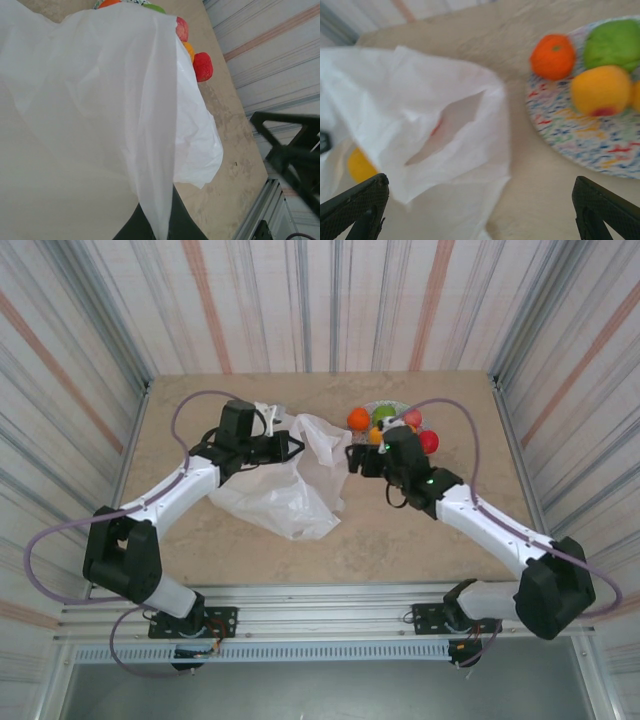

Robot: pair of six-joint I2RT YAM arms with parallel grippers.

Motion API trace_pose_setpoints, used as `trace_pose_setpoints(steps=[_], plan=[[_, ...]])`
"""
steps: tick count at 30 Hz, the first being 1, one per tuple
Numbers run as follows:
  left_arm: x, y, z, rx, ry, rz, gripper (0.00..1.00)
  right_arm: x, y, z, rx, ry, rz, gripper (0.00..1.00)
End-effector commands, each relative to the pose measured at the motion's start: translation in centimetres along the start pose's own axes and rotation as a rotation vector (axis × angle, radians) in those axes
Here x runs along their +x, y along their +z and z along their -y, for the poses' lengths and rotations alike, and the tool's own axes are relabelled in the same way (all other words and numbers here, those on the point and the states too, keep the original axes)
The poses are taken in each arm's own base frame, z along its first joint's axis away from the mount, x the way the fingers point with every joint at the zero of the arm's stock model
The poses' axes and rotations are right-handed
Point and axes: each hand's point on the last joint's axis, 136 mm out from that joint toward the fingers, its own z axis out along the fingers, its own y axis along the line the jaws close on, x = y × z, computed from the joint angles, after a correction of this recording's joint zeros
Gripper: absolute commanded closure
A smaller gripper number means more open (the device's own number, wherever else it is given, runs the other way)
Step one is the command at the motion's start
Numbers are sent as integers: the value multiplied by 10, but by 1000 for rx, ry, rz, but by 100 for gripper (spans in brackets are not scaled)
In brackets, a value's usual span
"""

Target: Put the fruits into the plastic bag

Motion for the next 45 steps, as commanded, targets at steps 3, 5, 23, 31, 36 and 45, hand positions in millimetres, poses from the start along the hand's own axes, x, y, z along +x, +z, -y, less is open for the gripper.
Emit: trace_pose_setpoints(steps=[3,5,23,31,36,45], plan=[[-5,-1,-1,-18,-32,2,97,1,8,73,213,-52,-110,7],[-5,-3,-2,-27,-33,4,97,-7,10,99,288,-85,-109,7],[-8,-7,3,-23,-30,18,97,-12,71,233,326,369,-279,11],[-9,-7,3,-22,-27,18,97,-7,92,239,256,443,-314,19],[-7,-7,2,-25,-29,15,97,-3,101,244,260,454,-328,21],[-7,-7,2,-26,-30,14,97,-1,107,248,251,464,-336,31]])
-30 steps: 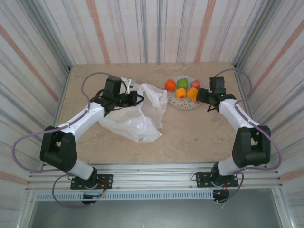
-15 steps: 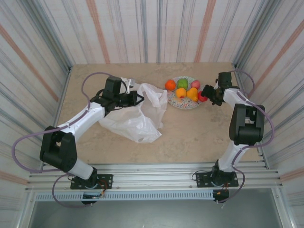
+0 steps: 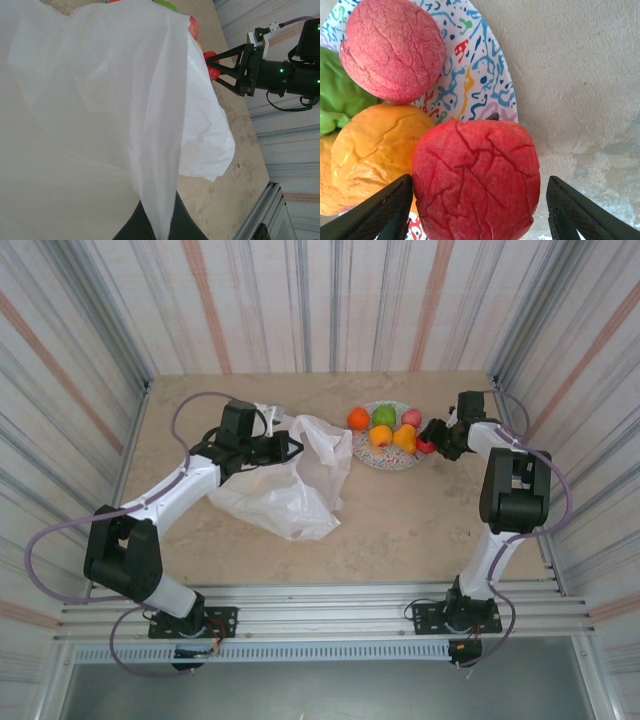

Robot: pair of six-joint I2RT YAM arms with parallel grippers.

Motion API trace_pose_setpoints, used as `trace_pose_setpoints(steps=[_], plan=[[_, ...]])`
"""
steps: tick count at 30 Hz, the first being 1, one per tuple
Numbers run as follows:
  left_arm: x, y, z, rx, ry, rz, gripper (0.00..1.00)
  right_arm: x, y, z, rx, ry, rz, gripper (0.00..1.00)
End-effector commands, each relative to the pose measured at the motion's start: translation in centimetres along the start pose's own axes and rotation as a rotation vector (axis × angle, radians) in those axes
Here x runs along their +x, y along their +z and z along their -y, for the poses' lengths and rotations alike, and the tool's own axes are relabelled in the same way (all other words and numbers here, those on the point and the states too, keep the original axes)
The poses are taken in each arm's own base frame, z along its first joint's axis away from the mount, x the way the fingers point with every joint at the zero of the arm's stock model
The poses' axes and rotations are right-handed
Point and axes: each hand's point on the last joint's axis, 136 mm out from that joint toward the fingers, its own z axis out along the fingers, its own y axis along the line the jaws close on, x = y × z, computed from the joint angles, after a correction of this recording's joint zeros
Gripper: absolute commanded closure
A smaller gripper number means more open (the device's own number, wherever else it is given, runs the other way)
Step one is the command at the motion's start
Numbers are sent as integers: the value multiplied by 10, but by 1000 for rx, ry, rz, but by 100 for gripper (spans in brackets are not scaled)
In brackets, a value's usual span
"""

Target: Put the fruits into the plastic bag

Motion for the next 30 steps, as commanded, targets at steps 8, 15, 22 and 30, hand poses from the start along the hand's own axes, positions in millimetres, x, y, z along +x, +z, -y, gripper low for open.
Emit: trace_pose_setpoints(steps=[8,15,22,30], plan=[[-8,-7,5,-5,7,21,97,-6,2,1,-21,32,-3,37],[-7,-7,4,-5,6,20,97,-4,6,4,-25,44,-14,31],[-3,-5,1,-13,0,14,97,-4,9,1,-47,51,-21,35],[-4,-5,1,-12,1,14,97,-13,-7,-3,-67,50,18,47]])
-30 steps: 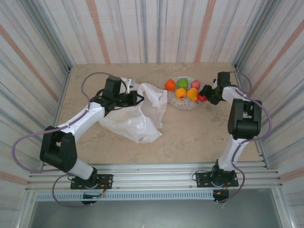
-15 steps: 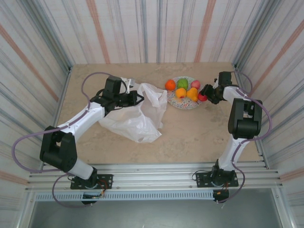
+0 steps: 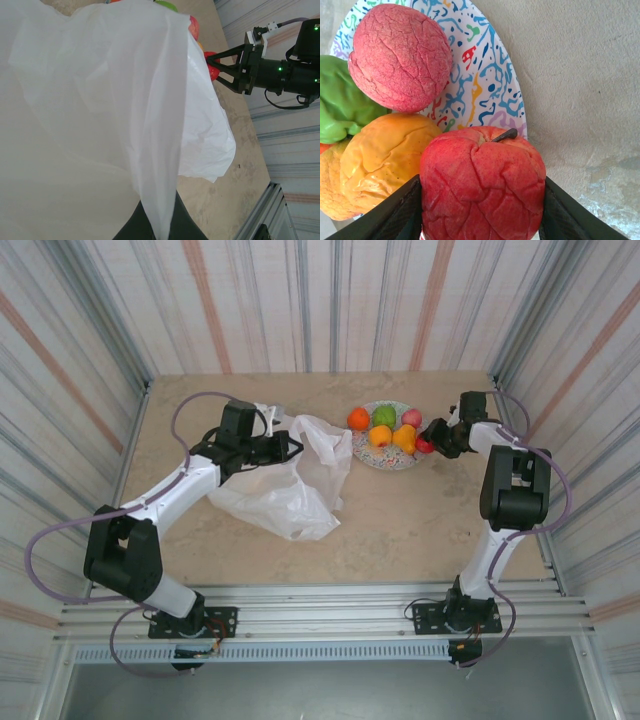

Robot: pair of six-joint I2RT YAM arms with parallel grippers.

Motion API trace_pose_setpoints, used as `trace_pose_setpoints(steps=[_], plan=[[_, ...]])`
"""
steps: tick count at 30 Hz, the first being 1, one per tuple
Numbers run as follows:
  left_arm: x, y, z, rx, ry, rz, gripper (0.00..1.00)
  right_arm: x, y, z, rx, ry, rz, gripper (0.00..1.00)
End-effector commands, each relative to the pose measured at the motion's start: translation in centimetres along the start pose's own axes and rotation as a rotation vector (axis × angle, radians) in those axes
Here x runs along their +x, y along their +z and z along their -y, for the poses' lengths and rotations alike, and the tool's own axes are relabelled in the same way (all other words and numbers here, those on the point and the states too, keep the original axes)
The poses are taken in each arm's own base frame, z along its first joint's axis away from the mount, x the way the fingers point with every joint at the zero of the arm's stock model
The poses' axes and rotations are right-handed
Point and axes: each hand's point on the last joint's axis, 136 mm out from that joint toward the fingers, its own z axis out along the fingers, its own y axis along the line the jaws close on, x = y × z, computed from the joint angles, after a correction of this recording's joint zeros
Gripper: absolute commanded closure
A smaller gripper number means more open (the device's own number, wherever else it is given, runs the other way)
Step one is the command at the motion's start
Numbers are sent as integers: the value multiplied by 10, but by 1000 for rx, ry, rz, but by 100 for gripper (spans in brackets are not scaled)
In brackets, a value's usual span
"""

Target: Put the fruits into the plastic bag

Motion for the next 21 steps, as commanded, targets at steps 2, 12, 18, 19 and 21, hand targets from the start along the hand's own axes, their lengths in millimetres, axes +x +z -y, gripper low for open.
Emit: trace_pose_setpoints(steps=[2,12,18,19,21], plan=[[-3,-5,2,-7,0,12,97,-13,-22,-7,-21,15,47,47],[-6,-10,6,-7,1,21,96,11,-87,-34,-80,-21,161,47],[-7,-13,8,-8,-16,20,96,106,-108,-96,-229,-243,88,47],[-7,-14,9,-6,-20,20,96,127,-109,-107,-252,-288,66,47],[-7,-14,9,-4,-28,19,96,162,-107,-124,-306,-353,25,48]])
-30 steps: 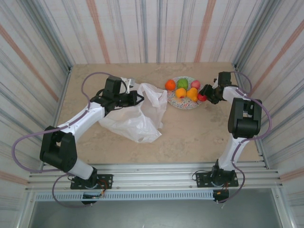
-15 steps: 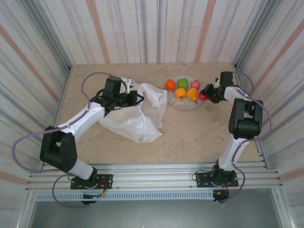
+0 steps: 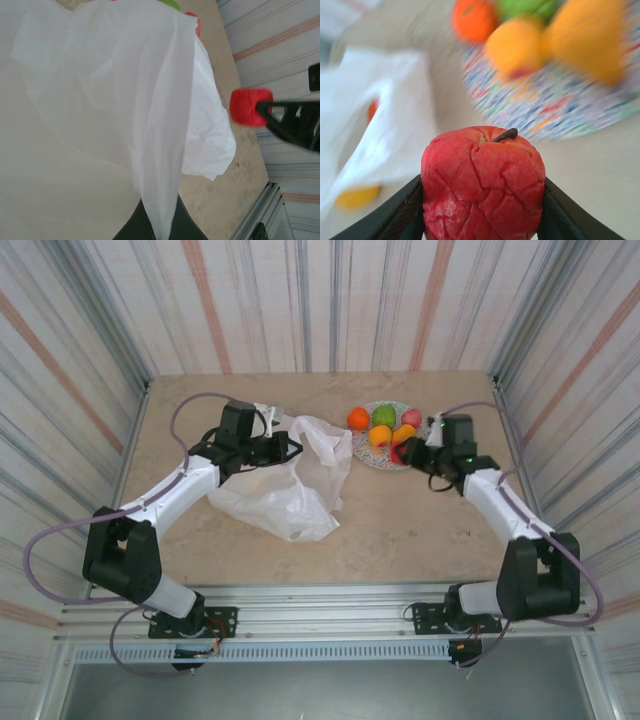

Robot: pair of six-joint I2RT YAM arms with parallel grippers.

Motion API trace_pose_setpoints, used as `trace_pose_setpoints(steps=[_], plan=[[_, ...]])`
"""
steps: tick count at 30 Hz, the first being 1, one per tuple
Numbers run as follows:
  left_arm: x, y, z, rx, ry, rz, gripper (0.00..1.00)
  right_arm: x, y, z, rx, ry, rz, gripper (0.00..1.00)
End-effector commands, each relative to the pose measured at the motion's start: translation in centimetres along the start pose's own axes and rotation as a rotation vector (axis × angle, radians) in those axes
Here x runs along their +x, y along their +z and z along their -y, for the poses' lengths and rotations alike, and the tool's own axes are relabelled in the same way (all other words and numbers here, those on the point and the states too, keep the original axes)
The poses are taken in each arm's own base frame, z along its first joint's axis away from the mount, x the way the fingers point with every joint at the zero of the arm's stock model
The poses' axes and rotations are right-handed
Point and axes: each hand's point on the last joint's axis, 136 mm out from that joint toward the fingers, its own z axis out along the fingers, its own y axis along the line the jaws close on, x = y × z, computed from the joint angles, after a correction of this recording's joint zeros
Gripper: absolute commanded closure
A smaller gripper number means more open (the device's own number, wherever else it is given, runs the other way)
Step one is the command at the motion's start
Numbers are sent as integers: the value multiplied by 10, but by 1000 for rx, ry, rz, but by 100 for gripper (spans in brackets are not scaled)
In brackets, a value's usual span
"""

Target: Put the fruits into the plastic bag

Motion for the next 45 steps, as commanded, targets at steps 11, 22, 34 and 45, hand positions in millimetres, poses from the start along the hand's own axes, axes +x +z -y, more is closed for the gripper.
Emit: trace_pose_setpoints(steps=[11,22,34,45], plan=[[-10,-9,19,52,-80,12,95,119,71,-132,-278,-196,-151,50],[-7,-12,31,94,-124,0,93,105,125,-198,-374,-184,-28,50],[-7,-12,35,122,-141,-1,94,105,174,-205,-350,-87,-10,46],[-7,-9,30,112,-137,-2,93,112,186,-195,-369,-57,-105,29]])
